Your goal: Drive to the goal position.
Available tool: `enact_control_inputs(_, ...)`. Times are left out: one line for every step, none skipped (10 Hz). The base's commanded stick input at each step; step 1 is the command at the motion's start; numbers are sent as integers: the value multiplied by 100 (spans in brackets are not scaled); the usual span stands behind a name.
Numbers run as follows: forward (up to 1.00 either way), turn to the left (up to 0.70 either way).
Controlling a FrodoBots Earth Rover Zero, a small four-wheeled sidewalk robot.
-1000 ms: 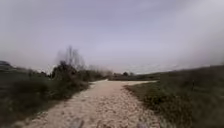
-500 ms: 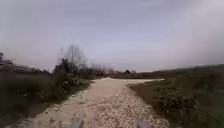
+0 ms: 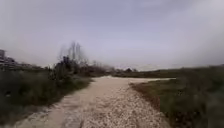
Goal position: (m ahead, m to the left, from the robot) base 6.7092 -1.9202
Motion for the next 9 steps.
enact_control_inputs(70,0)
enact_control_inputs(70,0)
enact_control_inputs(70,0)
enact_control_inputs(70,0)
enact_control_inputs(70,0)
enact_control_inputs(70,0)
enact_control_inputs(70,0)
enact_control_inputs(70,0)
enact_control_inputs(70,0)
